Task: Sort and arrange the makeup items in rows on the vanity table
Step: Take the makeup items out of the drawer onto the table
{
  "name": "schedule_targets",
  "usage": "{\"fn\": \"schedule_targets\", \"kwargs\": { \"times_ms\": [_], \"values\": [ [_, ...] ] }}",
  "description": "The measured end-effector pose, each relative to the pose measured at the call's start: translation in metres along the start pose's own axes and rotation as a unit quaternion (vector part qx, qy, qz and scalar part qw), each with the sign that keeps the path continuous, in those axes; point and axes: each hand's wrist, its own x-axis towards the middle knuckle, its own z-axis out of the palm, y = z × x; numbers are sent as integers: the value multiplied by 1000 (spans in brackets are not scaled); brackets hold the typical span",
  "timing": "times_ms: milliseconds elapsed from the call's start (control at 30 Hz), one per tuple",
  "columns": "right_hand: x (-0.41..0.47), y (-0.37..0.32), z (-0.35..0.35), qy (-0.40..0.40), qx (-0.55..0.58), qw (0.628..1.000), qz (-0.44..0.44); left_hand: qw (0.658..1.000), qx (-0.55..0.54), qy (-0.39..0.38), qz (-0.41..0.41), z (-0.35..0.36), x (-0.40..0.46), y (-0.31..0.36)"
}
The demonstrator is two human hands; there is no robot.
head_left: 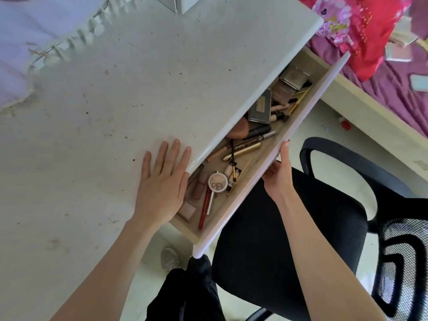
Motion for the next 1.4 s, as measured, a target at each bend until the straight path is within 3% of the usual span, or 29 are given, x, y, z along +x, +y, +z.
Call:
{"fn": "schedule_targets", "kwargs": {
  "times_ms": [533, 867, 1400],
  "values": [
    [-13, 0, -2, 14, 21, 999, 25, 1000, 1, 9, 5, 2, 1, -1],
    [-22, 2, 12, 90, -216, 972, -13, 1000, 10, 3, -5, 4, 2, 1],
    [-19, 8, 1, 149, -267, 951, -49, 1000, 16, -5, -5, 1, 2, 0]
  ]
}}
